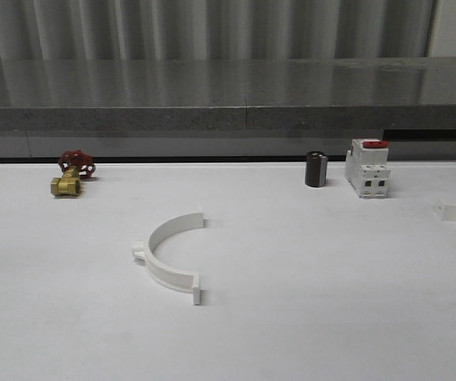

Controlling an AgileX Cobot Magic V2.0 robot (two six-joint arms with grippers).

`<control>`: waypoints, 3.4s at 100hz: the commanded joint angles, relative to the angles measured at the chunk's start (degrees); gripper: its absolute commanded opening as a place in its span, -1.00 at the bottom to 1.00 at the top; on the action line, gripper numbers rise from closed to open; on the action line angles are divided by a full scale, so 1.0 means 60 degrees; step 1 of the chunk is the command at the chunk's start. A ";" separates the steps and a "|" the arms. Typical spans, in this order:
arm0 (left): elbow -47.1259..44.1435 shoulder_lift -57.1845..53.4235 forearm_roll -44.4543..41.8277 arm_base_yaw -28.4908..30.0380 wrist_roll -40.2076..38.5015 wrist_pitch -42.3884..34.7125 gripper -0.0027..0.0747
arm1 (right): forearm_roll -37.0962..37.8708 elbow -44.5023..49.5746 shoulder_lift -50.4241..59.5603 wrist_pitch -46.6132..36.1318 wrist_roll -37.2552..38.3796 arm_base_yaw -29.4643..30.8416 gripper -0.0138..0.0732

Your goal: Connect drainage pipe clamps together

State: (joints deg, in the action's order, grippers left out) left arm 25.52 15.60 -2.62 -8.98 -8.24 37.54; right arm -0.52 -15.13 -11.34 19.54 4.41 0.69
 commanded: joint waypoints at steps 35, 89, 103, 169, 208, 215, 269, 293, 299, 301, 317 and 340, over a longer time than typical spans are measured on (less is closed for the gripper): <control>0.0254 0.0078 0.0047 0.0041 -0.0023 -0.0776 -0.98 | -0.0425 -0.4073 -0.5415 0.2021 -0.0048 0.0040 -0.95; 0.0254 0.0078 0.0047 0.0041 -0.0023 -0.0776 -0.98 | -0.0617 -0.4137 -0.7323 0.1704 -0.0048 0.0040 0.66; 0.0254 0.0078 0.0047 0.0041 -0.0023 -0.0776 -0.98 | -0.0689 -0.4543 -0.7811 0.2118 -0.0048 0.0103 0.66; 0.0254 0.0078 0.0047 0.0041 -0.0023 -0.0776 -0.98 | -0.0688 -0.7837 -1.3920 0.2531 -0.1418 0.1273 0.66; 0.0254 0.0078 0.0047 0.0041 -0.0023 -0.0776 -0.98 | -0.0663 -0.8122 -1.5097 0.2394 -0.1573 0.1273 0.66; 0.0254 0.0078 0.0047 0.0041 -0.0023 -0.0776 -0.98 | -0.0642 -0.8122 -1.5185 0.2353 -0.1604 0.1273 0.66; 0.0254 0.0078 0.0047 0.0041 -0.0023 -0.0776 -0.98 | -0.0639 -0.8122 -1.5410 0.2275 -0.1652 0.1273 0.66; 0.0254 0.0078 0.0047 0.0041 -0.0023 -0.0776 -0.98 | -0.0639 -0.8122 -1.5410 0.2347 -0.1652 0.1273 0.49; 0.0254 0.0078 0.0047 0.0041 -0.0023 -0.0776 -0.98 | -0.0639 -0.8122 -1.5410 0.2347 -0.1643 0.1273 0.28; 0.0254 0.0078 0.0047 0.0041 -0.0023 -0.0776 -0.98 | -0.0639 -0.8122 -1.5410 0.2347 -0.1643 0.1273 0.23; 0.0254 0.0078 0.0047 0.0041 -0.0023 -0.0776 -0.98 | -0.0639 -0.8122 -1.5410 0.2347 -0.1643 0.1273 -0.33; 0.0254 0.0078 0.0047 0.0041 -0.0023 -0.0776 -0.98 | -0.0639 -0.8122 -1.5410 0.2322 -0.1643 0.1273 -0.60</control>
State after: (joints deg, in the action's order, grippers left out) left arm 25.42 15.60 -2.62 -8.98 -8.24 37.54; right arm -4.46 -62.39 -106.28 34.80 -4.85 8.04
